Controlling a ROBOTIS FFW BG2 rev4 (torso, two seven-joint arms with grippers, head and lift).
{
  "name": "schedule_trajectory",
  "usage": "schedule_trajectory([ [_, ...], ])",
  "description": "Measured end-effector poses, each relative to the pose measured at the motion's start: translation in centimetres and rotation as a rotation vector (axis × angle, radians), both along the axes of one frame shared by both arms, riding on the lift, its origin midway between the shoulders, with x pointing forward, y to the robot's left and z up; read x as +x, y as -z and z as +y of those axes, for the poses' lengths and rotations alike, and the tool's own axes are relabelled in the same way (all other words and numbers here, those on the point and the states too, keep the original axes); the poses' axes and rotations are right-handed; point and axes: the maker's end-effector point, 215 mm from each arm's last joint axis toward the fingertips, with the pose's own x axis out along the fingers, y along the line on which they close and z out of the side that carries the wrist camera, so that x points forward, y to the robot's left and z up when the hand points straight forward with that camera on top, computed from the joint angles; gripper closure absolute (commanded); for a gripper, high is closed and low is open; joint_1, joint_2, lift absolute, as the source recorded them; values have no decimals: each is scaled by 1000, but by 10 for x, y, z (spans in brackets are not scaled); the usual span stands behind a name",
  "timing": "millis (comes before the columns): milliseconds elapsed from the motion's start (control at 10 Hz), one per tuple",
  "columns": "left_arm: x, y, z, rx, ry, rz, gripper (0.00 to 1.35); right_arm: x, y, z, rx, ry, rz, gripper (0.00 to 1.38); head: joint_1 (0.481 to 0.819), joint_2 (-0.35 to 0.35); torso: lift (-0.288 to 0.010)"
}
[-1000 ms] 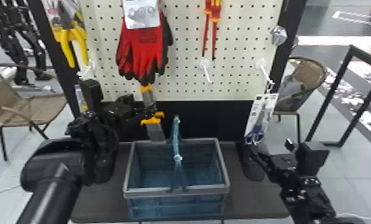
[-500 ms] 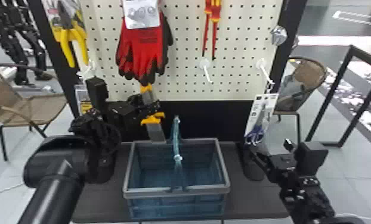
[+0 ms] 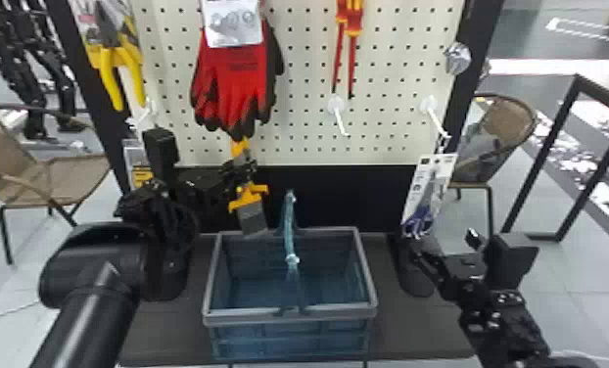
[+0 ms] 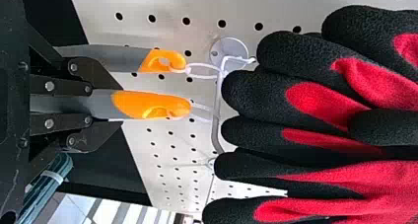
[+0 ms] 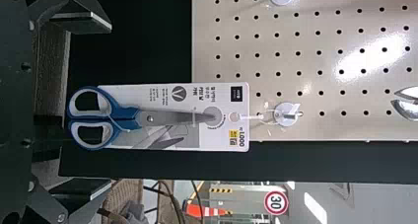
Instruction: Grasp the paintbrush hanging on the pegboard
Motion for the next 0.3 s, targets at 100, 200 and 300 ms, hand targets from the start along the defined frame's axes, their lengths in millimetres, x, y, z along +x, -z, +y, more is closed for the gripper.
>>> schedule_trajectory([
  [100, 0, -1, -1, -1, 1, -1, 1205, 0, 1, 0, 0, 0, 2, 182, 549, 0, -100],
  [200, 0, -1, 0, -3, -1, -2, 1205, 0, 2, 0, 0, 0, 4, 182, 549, 0, -100],
  [300, 0, 0, 1, -6, -4, -2, 1205, 0, 2, 0, 0, 0, 4, 182, 549, 0, -100],
])
